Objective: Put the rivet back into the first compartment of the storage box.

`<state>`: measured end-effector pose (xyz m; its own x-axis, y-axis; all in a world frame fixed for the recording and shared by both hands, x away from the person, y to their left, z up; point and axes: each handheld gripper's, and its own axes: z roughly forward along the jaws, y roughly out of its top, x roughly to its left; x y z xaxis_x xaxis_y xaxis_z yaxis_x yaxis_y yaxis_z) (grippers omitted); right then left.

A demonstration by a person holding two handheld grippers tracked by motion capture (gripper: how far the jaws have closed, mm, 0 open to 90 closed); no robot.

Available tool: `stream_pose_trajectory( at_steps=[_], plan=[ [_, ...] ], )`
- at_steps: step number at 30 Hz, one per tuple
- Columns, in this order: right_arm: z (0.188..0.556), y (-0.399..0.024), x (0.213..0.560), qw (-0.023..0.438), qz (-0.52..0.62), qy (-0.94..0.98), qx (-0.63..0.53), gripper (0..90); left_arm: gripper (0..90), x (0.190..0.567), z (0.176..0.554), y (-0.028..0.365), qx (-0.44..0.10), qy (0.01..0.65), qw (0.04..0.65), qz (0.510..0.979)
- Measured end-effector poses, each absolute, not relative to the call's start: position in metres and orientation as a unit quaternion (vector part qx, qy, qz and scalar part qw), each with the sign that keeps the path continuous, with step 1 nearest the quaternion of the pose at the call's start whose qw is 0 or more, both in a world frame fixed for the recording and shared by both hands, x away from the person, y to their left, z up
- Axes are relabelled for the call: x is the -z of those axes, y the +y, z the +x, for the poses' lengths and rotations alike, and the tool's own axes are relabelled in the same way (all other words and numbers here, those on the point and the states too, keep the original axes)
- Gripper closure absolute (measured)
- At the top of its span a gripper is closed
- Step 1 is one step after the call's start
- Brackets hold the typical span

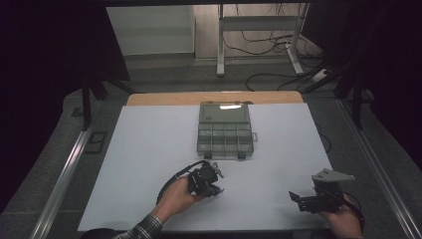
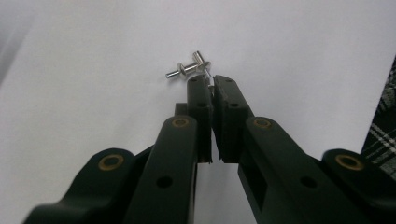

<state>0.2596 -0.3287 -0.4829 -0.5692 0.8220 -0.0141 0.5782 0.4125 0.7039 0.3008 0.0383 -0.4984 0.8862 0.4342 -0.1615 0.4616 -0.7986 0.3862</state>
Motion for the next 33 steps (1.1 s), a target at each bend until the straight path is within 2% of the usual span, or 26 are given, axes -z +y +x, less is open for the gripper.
stream_pose_trajectory(
  at_steps=[15, 33],
  plan=[
    [0.26, -0.328, 0.483, 0.181, 0.426, 0.821, -0.334, 0.0, 86.7, 0.475, 0.317, 0.06, 0.022, 0.259, 0.227, 0.939],
    [0.26, -0.329, 0.48, 0.172, 0.426, 0.819, -0.343, 0.0, 86.7, 0.443, 0.357, 0.093, 0.0, 0.303, 0.237, 0.923]
  ],
)
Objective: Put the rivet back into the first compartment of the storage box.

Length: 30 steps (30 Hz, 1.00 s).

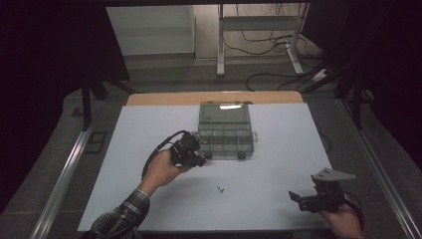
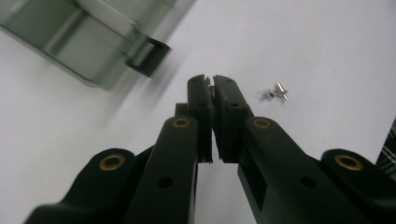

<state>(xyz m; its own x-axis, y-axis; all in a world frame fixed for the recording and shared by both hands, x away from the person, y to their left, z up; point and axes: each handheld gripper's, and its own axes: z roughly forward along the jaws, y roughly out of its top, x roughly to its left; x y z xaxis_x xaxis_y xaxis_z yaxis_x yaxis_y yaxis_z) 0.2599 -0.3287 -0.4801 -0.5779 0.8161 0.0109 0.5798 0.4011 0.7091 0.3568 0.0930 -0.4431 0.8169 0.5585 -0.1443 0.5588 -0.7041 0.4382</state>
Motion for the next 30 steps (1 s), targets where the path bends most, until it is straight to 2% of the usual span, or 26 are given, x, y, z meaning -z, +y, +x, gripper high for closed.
stream_pose_trajectory(
  at_steps=[15, 30],
  plan=[
    [0.26, -0.328, 0.481, 0.173, 0.423, 0.821, -0.341, 0.0, 86.7, 0.434, 0.4, 0.109, -0.016, 0.348, 0.271, 0.897],
    [0.26, -0.328, 0.482, 0.171, 0.422, 0.823, -0.34, 0.0, 86.7, 0.438, 0.435, 0.106, -0.035, 0.366, 0.271, 0.889]
  ],
)
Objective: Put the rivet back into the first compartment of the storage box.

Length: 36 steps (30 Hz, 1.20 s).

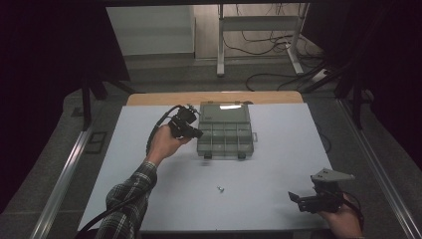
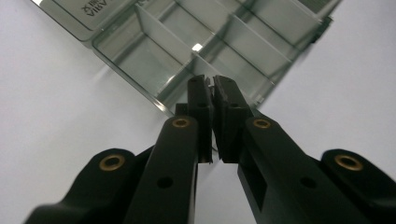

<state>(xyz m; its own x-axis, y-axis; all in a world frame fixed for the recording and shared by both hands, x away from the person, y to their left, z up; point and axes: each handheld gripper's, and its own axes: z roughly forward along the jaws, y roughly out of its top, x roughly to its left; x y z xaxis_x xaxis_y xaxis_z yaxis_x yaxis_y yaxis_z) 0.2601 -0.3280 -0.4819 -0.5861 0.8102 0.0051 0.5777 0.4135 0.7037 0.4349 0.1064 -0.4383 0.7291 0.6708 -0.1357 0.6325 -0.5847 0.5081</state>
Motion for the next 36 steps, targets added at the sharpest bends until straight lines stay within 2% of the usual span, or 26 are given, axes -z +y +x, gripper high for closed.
stream_pose_trajectory(
  at_steps=[14, 27, 36],
  plan=[
    [0.26, -0.328, 0.482, 0.167, 0.421, 0.825, -0.338, 0.0, 86.6, 0.454, 0.46, 0.103, -0.053, 0.391, 0.265, 0.88],
    [0.26, -0.327, 0.483, 0.163, 0.418, 0.828, -0.337, 0.0, 85.3, 0.465, 0.467, 0.099, -0.066, 0.396, 0.261, 0.878],
    [0.26, -0.328, 0.483, 0.166, 0.419, 0.827, -0.336, 0.0, 78.9, 0.458, 0.464, 0.099, -0.059, 0.388, 0.275, 0.878]
  ],
)
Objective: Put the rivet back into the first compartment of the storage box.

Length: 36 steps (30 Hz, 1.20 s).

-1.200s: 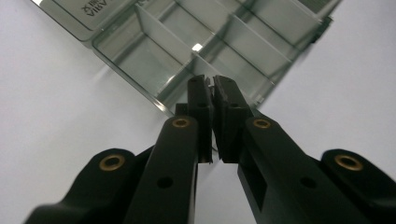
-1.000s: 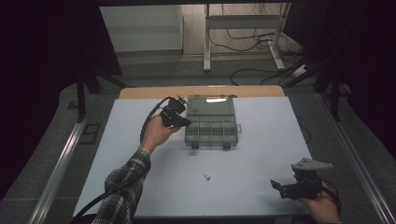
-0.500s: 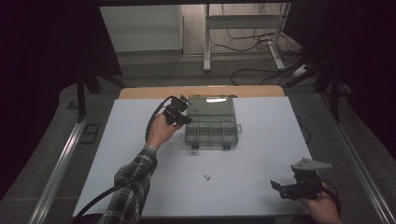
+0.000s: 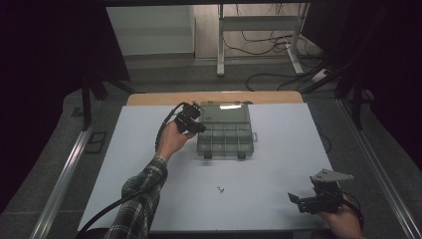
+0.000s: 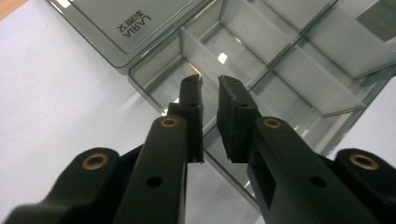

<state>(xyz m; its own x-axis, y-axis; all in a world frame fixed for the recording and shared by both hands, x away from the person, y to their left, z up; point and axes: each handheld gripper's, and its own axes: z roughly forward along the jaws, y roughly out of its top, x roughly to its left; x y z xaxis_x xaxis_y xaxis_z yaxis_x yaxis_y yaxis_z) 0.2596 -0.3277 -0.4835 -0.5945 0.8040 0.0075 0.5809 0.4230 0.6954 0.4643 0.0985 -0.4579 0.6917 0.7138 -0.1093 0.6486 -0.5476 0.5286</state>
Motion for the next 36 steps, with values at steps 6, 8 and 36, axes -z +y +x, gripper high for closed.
stream_pose_trajectory(
  at_steps=[6, 8, 36],
  plan=[
    [0.26, -0.328, 0.484, 0.166, 0.418, 0.827, -0.336, 0.0, 68.7, 0.454, 0.459, 0.098, -0.057, 0.385, 0.276, 0.879],
    [0.26, -0.328, 0.484, 0.166, 0.418, 0.827, -0.336, 0.0, 66.5, 0.453, 0.457, 0.1, -0.057, 0.386, 0.278, 0.878],
    [0.26, -0.328, 0.481, 0.169, 0.423, 0.82, -0.345, 0.0, 5.1, 0.438, 0.416, 0.133, -0.047, 0.374, 0.328, 0.866]
  ],
)
